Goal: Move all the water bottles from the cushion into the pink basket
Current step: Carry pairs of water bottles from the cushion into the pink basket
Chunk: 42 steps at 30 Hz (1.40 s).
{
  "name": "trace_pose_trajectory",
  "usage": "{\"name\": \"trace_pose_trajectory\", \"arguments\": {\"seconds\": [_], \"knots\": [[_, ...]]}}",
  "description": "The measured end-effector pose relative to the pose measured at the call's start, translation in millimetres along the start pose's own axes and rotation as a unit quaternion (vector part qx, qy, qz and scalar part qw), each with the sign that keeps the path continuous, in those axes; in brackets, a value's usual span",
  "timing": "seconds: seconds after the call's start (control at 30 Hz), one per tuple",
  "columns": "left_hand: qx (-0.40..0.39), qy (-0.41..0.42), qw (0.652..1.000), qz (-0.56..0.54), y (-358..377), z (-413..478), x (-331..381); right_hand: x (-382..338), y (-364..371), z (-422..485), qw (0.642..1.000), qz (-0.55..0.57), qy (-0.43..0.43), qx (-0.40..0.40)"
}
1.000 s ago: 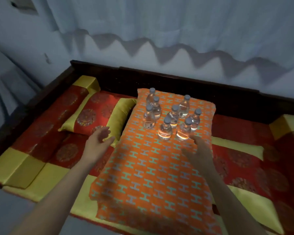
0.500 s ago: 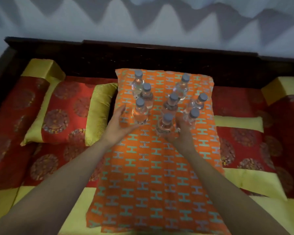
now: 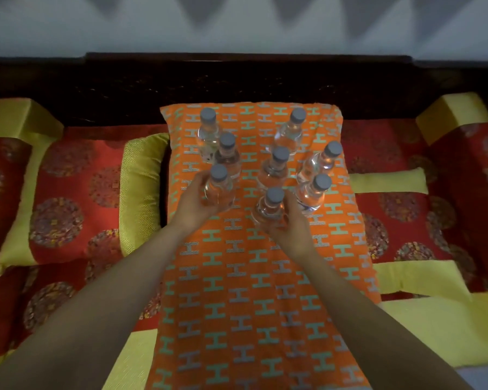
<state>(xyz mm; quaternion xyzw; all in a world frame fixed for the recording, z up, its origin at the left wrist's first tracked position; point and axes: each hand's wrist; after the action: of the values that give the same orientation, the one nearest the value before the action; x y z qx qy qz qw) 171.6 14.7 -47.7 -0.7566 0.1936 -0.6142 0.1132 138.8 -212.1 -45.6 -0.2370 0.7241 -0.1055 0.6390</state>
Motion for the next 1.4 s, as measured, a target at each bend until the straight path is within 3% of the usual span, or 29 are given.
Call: {"name": "trace_pose_trajectory", "arguments": {"seconds": [0.27, 0.53, 0.87, 1.17, 1.4], "knots": [[-0.021, -0.017, 0.999, 0.023, -12.3, -0.5, -0.5, -9.0, 1.1, -3.2, 0.999, -0.001, 0.007, 0.031], [0.004, -0.040, 0.998, -0.050, -36.6, -36.4, 14.5, -26.2, -30.4, -33.5, 0.996, 0.042, 0.006, 0.072], [-0.004, 0.054, 0.997, -0.058, -40.0, -56.1, 79.8, -49.9, -87.3, -91.8, 0.986, 0.045, 0.013, 0.162], [-0.081, 0.118, 0.986, -0.091, 25.0, -75.5, 135.5, -44.3, -152.5, -176.7, 0.950, 0.062, 0.068, 0.298], [-0.155, 0.159, 0.970, -0.096, 122.8, -105.6, 185.5, -15.7, -215.2, -266.5, 0.922, 0.067, 0.122, 0.362]]}}
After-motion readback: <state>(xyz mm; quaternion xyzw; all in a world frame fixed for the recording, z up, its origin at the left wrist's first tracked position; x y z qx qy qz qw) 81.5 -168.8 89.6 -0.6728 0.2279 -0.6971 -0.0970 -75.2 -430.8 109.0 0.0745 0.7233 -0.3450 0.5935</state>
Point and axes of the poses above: each hand's wrist, its own z-axis towards the middle knuckle, its own y-axis out of the palm, x = y × z, and after that the axes turned 6 degrees about -x, right-handed
